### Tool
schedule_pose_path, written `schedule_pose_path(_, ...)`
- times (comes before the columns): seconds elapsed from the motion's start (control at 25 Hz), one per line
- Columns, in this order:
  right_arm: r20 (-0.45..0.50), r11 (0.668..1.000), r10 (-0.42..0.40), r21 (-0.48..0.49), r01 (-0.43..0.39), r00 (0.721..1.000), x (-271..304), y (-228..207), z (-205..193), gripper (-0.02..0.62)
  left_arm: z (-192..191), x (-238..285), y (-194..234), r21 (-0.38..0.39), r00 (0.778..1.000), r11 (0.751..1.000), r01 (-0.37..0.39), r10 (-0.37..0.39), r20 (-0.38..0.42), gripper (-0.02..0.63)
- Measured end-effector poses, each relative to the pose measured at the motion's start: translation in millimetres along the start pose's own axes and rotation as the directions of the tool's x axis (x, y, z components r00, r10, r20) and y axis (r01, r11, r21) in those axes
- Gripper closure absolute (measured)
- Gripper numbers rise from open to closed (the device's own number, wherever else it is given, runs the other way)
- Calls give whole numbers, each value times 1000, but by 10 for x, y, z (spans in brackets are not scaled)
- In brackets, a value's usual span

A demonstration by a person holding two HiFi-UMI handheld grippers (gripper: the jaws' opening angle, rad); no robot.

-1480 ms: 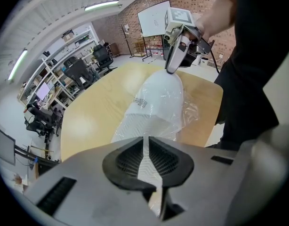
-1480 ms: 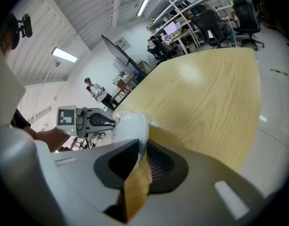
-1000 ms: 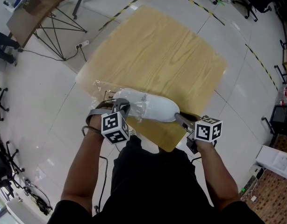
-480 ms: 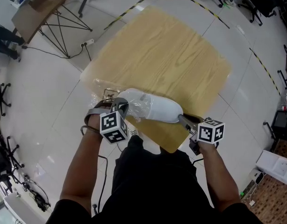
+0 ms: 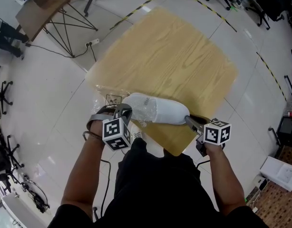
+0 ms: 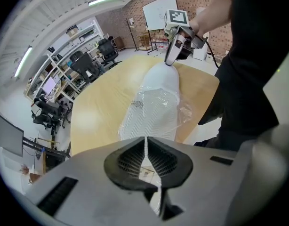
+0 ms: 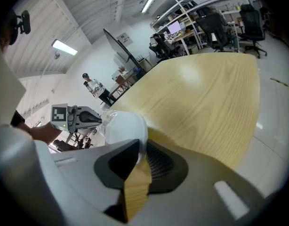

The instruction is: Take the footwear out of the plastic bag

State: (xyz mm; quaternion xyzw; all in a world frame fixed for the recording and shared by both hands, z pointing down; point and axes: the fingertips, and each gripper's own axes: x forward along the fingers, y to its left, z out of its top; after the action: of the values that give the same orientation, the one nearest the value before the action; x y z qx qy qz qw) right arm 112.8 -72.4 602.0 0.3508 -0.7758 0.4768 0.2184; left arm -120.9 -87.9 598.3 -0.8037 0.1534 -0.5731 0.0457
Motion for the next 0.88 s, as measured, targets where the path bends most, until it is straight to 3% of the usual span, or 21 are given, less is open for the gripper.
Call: schedule_pose_path(0.88,6,999,-26,-21,26,1000,-33,-27,-5,541,-164,-86,109,-10,999,999,-45,45,-24,581)
